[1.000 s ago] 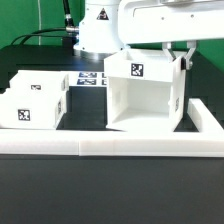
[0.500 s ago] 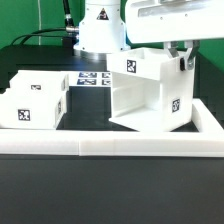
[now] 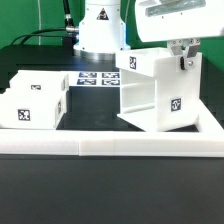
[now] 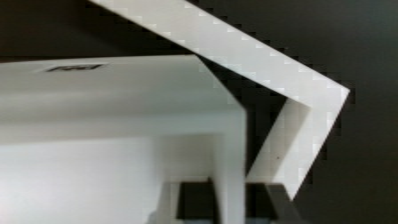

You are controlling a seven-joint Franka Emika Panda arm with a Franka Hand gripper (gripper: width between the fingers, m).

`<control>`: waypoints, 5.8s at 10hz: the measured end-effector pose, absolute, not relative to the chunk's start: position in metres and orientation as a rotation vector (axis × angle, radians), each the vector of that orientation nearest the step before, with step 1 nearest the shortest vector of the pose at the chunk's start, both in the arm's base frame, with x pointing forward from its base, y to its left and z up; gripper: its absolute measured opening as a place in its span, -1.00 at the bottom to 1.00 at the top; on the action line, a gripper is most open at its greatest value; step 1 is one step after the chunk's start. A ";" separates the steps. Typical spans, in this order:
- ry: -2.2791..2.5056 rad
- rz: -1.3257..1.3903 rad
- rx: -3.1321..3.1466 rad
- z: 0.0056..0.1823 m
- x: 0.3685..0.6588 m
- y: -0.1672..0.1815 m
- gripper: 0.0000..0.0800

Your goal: Assemble drawer

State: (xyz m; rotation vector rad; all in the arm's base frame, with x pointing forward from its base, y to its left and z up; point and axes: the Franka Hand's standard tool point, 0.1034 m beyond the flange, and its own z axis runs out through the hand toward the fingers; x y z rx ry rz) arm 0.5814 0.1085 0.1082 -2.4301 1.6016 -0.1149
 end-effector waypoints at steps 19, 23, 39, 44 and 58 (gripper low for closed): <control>2.097 0.063 -1.956 0.101 0.646 0.115 -0.89; 2.092 0.078 -1.970 0.103 0.648 0.115 -0.89; 1.604 0.037 -2.342 0.150 0.615 0.100 0.62; 0.842 0.061 -2.806 0.143 0.594 0.075 0.62; 0.191 -0.064 -3.055 0.094 0.555 -0.045 0.62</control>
Offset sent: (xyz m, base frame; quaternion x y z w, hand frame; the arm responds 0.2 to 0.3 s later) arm -0.0142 0.0064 -0.0172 -0.0213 -0.0290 0.3369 0.9408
